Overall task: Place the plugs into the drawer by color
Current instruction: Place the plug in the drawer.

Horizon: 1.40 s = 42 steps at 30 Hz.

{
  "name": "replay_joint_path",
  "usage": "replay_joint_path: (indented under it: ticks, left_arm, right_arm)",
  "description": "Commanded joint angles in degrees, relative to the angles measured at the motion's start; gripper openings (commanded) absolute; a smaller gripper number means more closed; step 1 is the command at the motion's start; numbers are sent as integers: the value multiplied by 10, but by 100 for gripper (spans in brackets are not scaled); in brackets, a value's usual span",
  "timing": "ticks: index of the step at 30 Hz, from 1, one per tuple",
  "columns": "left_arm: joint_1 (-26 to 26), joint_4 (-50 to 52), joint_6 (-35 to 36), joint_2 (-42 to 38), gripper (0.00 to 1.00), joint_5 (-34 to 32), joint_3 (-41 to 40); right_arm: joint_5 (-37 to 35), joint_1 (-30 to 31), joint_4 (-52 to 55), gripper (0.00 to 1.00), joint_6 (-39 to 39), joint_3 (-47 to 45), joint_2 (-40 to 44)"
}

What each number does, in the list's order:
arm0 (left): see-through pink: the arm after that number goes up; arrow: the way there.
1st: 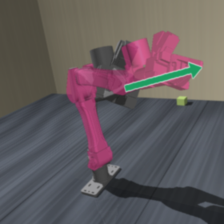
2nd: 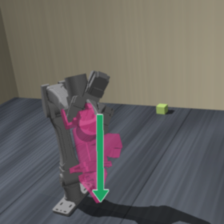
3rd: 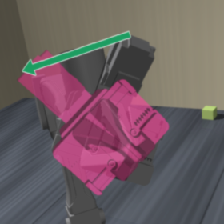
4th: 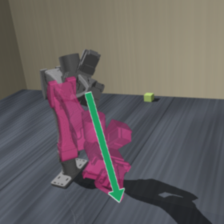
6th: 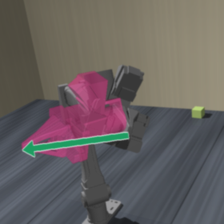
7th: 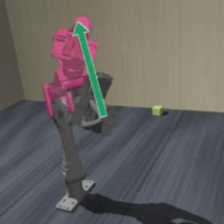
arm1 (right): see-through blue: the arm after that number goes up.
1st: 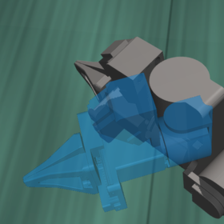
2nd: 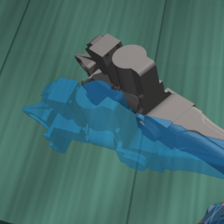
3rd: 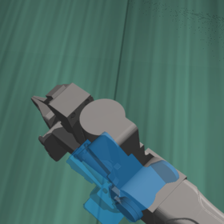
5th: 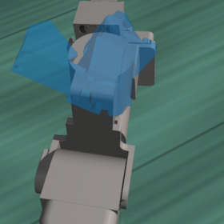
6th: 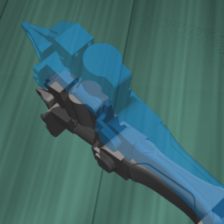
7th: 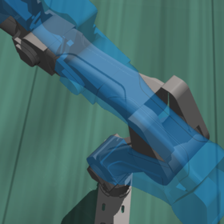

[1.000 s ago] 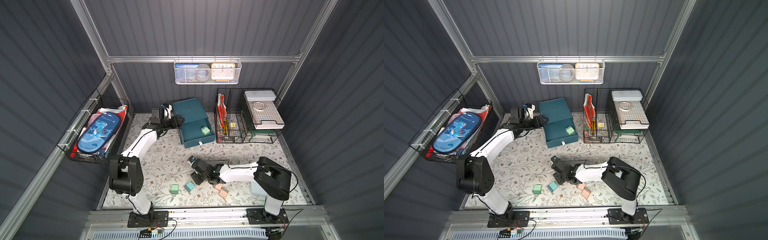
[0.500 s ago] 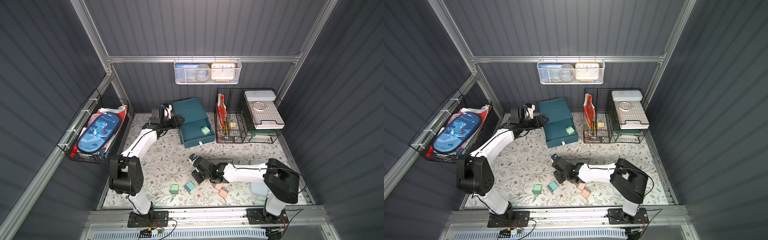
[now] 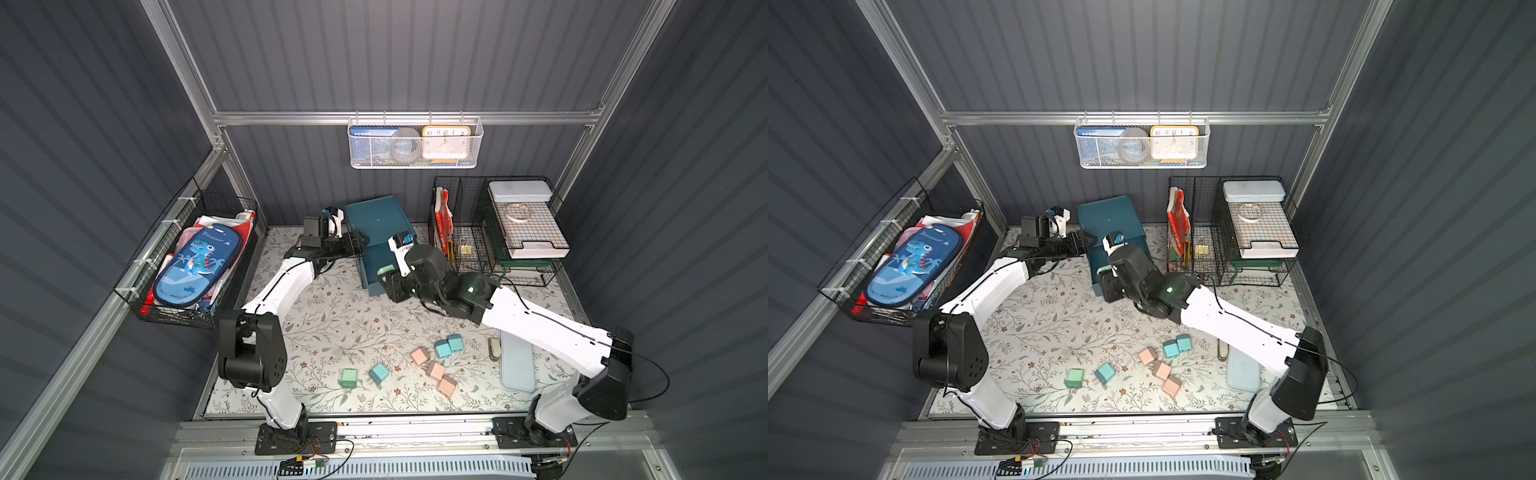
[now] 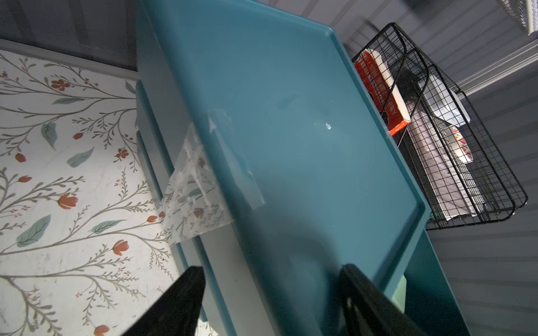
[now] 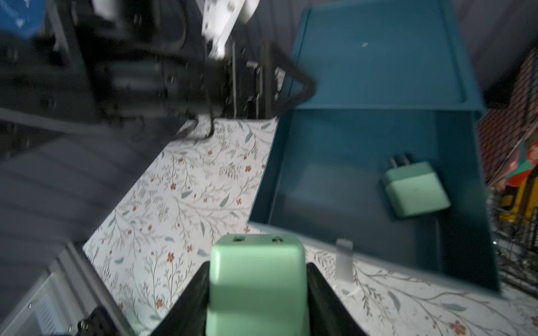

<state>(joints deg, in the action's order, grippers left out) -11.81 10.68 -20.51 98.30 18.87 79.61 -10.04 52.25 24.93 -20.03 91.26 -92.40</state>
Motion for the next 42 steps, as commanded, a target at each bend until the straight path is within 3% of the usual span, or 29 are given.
replay_joint_path:
  ticks: [1,7,15,22,36,39,42]
  left_arm:
    - [0,24,6,-5,77,-6,-16]
    - [0,30,10,-1,77,-8,-10]
    - [0,33,11,-1,77,-2,-9]
    - [0,29,9,-3,77,-3,-10]
    - [0,29,8,-1,77,-2,-8]
    - [0,29,9,-3,77,-2,-9]
    - [0,29,10,-4,77,-5,-9]
  right_arm:
    - [16,-29,62,28,13,71,-65]
    - [44,-63,114,30,19,208,-181]
    - [57,-71,131,32,3,234,-237]
    - [50,-75,132,36,-3,219,-244]
    - [63,-87,160,60,19,272,-252]
    - [65,-88,175,62,32,288,-246]
    - [111,-85,175,61,64,267,-203]
